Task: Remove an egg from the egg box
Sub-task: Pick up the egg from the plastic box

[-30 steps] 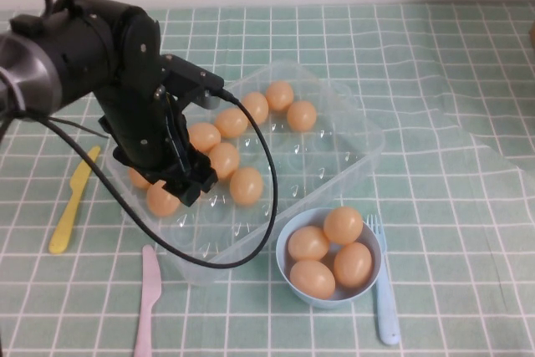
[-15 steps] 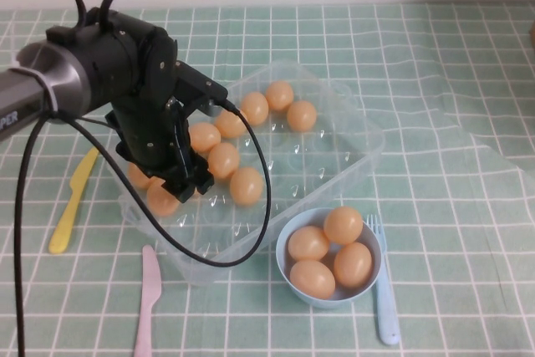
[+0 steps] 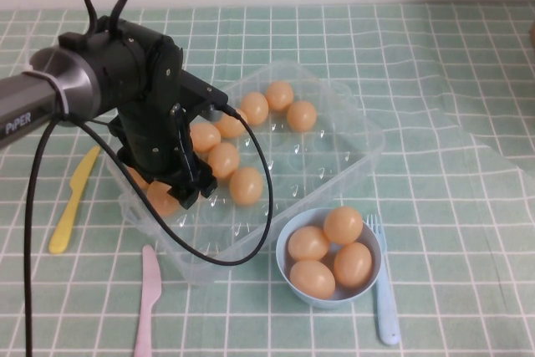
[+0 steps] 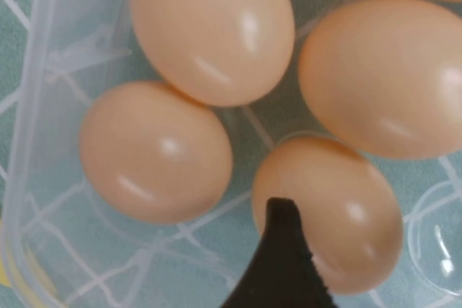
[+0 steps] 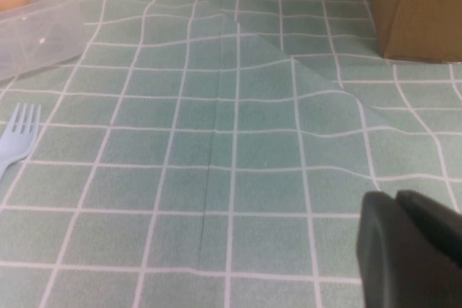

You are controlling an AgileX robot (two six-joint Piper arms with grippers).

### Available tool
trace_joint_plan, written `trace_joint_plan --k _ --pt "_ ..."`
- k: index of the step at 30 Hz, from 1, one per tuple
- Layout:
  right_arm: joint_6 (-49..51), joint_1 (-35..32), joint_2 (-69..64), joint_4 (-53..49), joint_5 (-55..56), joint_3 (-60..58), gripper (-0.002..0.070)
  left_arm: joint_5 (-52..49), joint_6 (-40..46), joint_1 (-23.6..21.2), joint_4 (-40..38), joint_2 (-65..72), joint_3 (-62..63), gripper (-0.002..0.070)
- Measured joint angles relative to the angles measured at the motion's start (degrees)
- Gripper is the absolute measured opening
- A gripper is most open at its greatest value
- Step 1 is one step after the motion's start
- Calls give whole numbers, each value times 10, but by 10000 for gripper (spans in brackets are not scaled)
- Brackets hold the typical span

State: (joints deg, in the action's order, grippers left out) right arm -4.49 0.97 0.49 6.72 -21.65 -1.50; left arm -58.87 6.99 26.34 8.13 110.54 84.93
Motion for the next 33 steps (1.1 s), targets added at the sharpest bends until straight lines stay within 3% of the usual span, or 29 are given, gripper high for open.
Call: trace_joint_plan --k 6,33 --pt "0 0 0 0 0 0 -18 0 -2 0 24 2 0 500" --pt "0 0 0 0 0 0 -18 12 -2 0 30 31 1 503"
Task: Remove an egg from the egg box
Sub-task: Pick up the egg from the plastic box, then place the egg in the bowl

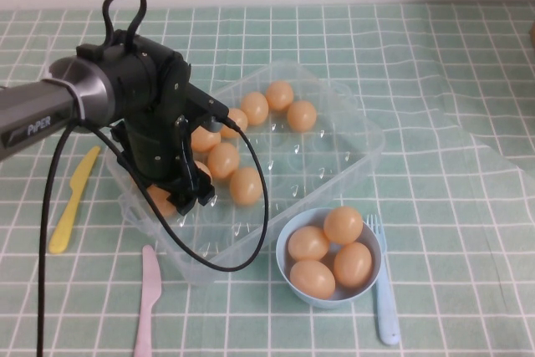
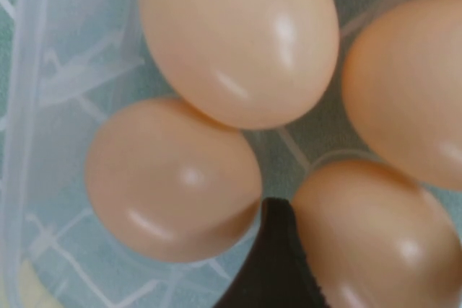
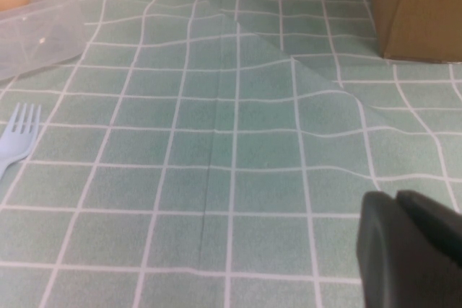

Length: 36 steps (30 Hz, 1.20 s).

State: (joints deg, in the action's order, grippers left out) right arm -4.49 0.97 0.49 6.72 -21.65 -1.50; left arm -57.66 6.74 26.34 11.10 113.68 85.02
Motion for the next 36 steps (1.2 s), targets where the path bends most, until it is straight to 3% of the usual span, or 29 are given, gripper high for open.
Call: trace_joint_plan --k 5,13,29,36 --pt "0 0 0 0 0 0 -18 3 0 0 0 1 0 494" --pt "0 0 0 0 0 0 -18 3 0 0 0 7 0 359" --pt "0 0 0 0 0 0 -18 -25 2 4 1 -68 0 358" --pt "0 0 0 0 0 0 -18 -59 2 72 -8 -132 0 357"
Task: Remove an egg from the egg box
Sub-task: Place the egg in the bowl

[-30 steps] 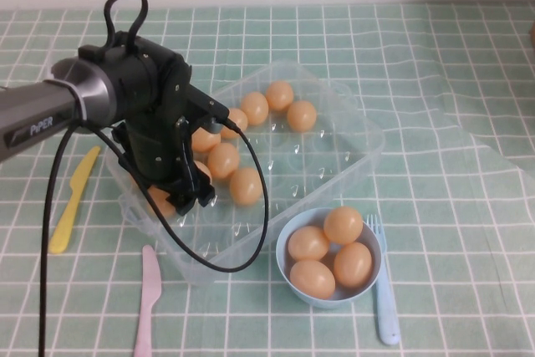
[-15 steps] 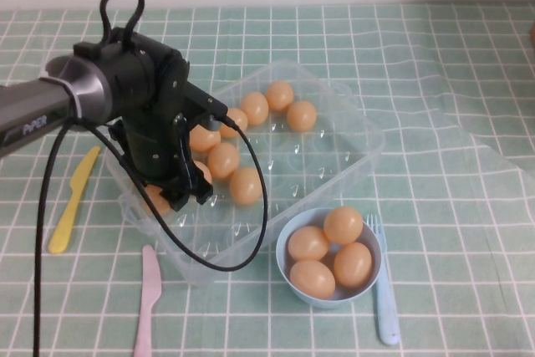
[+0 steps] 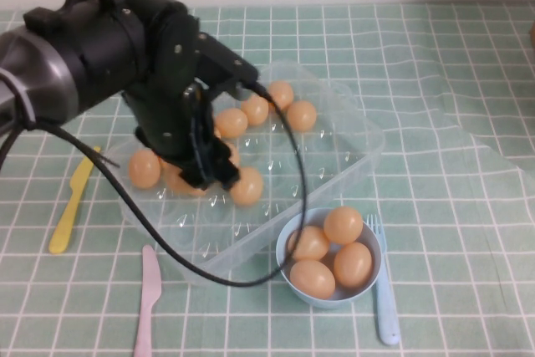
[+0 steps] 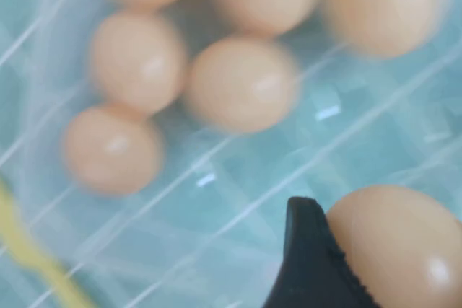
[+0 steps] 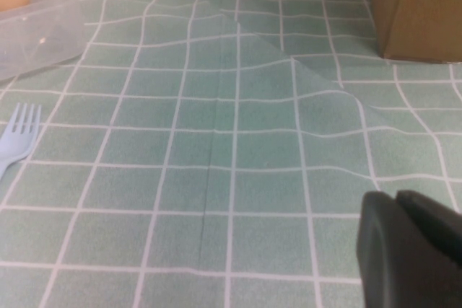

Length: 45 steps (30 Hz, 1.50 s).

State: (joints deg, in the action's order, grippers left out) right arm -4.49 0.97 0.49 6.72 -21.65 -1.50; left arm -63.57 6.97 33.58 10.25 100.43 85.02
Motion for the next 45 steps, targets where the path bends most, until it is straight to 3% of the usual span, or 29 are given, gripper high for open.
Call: trace_joint_plan --k 7,11,20,37,45 --pt "0 0 0 0 0 0 -18 29 13 86 -88 -11 5 357" --pt "0 0 0 0 0 0 -18 50 32 110 -157 -7 5 356" --pt "0 0 0 0 0 0 -18 58 -21 113 -195 39 5 356" --pt "0 0 1 0 0 0 -18 54 -29 113 -208 81 5 356" --pt "0 0 1 0 0 0 -18 59 -29 113 -208 81 5 452"
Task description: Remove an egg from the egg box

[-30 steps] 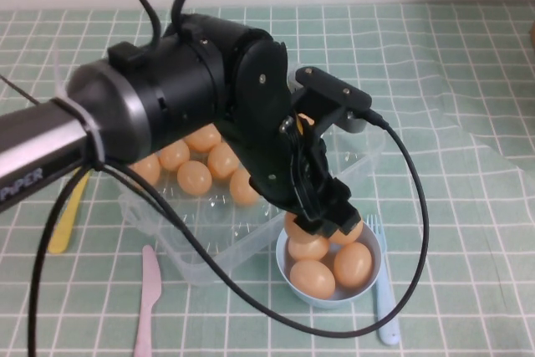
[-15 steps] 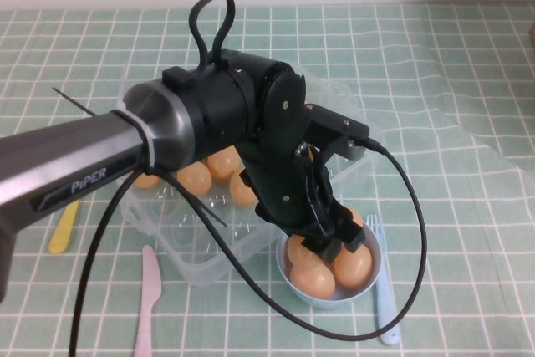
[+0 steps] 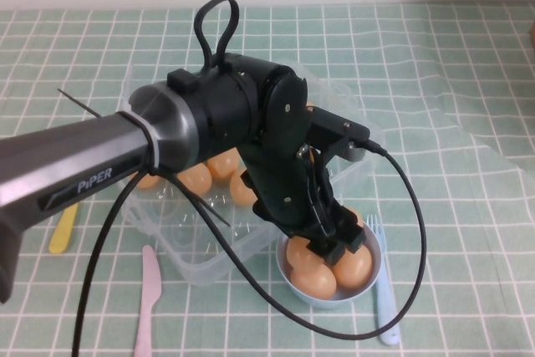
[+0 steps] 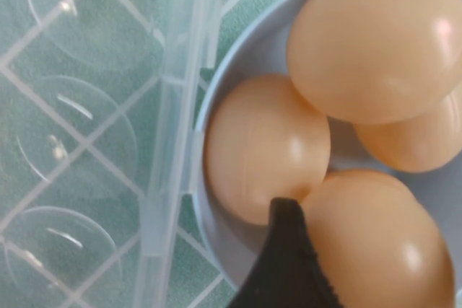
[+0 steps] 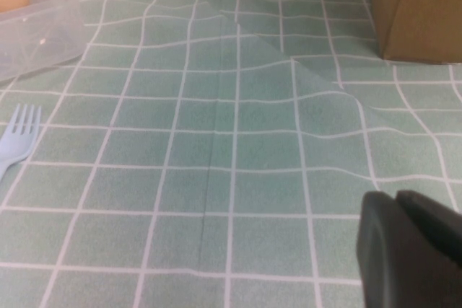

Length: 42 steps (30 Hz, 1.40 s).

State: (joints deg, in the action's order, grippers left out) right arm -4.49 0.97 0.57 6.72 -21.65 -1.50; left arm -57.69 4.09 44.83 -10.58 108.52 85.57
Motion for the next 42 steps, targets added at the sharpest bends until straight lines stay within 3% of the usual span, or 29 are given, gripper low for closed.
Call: trace_joint_plan --k 8,21,25,30,32,35,42 --pt "0 0 1 0 0 0 -18 13 0 0 4 0 0 515" --pt "0 0 3 0 0 0 -18 14 1 0 47 -98 0 519" --pt "0 0 3 0 0 0 -18 19 3 0 52 -137 -8 429" --pt "0 0 3 0 0 0 -18 62 3 0 83 -214 -63 139" --pt "0 0 3 0 0 0 -18 101 3 0 97 -255 -104 58" --pt "0 0 3 0 0 0 -18 169 3 0 106 -318 -180 15" --pt "0 0 3 0 0 0 -18 335 -19 0 110 -491 -357 -1"
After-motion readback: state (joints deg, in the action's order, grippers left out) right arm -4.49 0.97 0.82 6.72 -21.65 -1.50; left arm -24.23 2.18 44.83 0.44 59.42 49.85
